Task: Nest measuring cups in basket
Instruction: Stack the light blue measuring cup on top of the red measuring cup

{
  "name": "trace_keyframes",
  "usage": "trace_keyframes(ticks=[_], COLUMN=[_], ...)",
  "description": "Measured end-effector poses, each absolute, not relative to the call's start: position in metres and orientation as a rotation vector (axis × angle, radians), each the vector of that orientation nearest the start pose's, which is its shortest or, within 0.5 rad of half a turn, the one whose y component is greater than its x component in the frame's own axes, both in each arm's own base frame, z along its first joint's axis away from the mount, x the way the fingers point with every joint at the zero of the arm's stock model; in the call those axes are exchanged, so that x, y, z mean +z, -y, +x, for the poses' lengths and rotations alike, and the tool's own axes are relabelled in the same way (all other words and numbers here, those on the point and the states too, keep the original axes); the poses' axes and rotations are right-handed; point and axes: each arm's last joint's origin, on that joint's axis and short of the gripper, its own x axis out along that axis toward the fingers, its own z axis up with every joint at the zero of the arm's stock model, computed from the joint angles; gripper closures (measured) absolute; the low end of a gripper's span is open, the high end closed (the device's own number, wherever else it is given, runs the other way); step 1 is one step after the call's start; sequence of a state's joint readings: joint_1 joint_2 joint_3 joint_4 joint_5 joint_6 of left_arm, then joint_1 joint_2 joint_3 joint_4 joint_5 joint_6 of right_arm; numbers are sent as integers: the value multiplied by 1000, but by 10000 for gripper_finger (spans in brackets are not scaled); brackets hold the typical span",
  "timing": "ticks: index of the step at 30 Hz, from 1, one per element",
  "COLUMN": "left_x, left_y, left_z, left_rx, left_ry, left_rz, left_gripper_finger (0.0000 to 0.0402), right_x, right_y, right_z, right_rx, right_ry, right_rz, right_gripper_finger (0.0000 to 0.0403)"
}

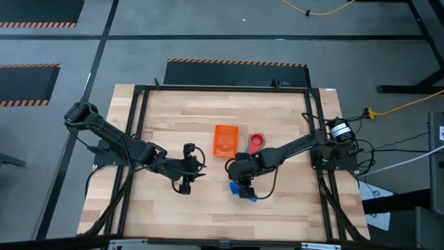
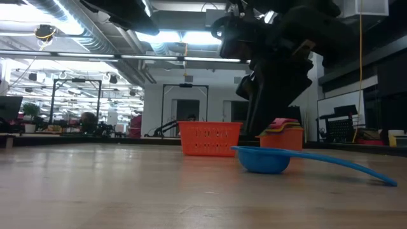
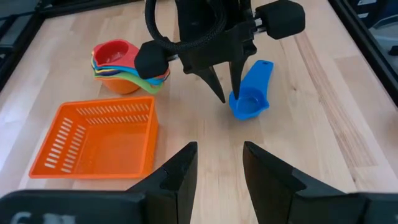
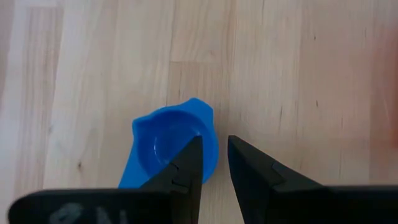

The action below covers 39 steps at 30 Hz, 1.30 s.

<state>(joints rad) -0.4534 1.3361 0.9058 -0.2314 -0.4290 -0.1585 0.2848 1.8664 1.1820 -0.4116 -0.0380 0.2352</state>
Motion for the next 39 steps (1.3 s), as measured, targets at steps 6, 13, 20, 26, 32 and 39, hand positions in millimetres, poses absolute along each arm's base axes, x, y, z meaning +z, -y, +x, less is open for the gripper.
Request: trace_keyframes(ticks=[6, 13, 20, 26, 32, 39], left_x=[255, 255, 255, 255, 255, 255], left_y=[112, 112, 112, 112, 112, 112], left_z=[257, 258, 258, 258, 258, 258], left_rx=[24, 24, 23, 23, 21, 20], left_ry=[-597, -597, -597, -597, -596, -596], left_rz=[129, 129, 129, 129, 128, 128], left_gripper_finger=[280, 280, 280, 280, 280, 280], right_x=[157, 150, 150, 145, 128, 128], right_y=[-104, -103, -104, -104, -105, -105], right_z=[352, 348, 350, 352, 354, 354], right_rx=[162, 161, 167, 166, 157, 145], right_ry=[-1107, -1108, -1078, -1085, -1129, -1126], right_rz=[76, 76, 81, 79, 72, 98], right_gripper_finger=[322, 322, 322, 322, 322, 361])
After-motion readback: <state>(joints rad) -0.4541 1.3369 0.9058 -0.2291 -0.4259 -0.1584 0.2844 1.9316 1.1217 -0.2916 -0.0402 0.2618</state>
